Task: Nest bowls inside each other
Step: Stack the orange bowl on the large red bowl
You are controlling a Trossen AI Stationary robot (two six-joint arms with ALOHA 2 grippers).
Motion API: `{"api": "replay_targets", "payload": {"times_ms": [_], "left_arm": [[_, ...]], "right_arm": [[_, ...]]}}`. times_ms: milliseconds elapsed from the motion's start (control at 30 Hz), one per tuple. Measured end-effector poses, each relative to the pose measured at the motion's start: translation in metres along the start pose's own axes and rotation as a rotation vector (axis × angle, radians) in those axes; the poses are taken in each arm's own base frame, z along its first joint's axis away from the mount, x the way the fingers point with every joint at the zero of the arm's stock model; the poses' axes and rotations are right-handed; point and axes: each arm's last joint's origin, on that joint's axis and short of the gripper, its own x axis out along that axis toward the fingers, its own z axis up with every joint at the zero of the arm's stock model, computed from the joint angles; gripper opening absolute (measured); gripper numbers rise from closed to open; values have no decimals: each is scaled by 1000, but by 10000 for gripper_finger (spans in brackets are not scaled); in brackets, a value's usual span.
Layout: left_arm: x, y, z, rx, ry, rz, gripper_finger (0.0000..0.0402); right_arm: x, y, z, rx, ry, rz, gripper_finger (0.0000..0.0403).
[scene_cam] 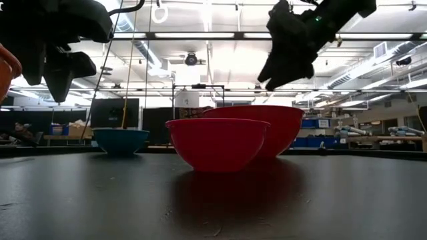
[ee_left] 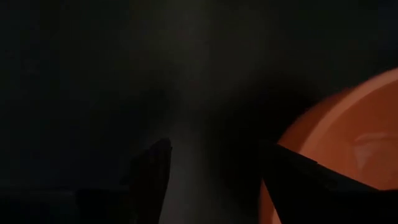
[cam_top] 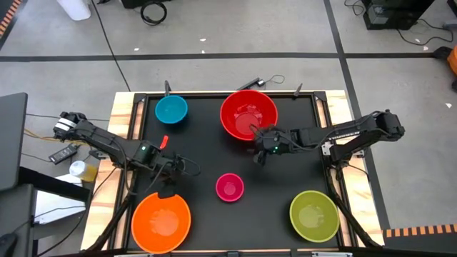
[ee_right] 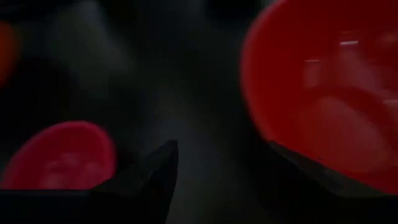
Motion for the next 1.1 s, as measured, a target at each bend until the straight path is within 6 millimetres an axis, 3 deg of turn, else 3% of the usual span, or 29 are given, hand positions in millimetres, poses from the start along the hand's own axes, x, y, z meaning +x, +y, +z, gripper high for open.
{"api": "replay_targets", "payload": {"times_ms": [167,300,400,633,833,1100], "left_arm": [[0,-2,-1,32,40,-80,239],[0,-4,2,54,10,-100,227],[0,-5,4,64,-7,-115,220],[-1,-5,2,35,45,-184,217],[-1,0,-9,17,148,-120,217],[-4,11,-23,9,267,56,217]], "right_arm": [[19,26,-2,-12,19,299,242],[42,48,-7,-95,-32,442,242],[57,64,9,-119,-96,539,242],[112,102,38,-149,-101,564,242],[151,130,57,-2,-86,632,243],[183,180,57,-13,-31,669,243]]}}
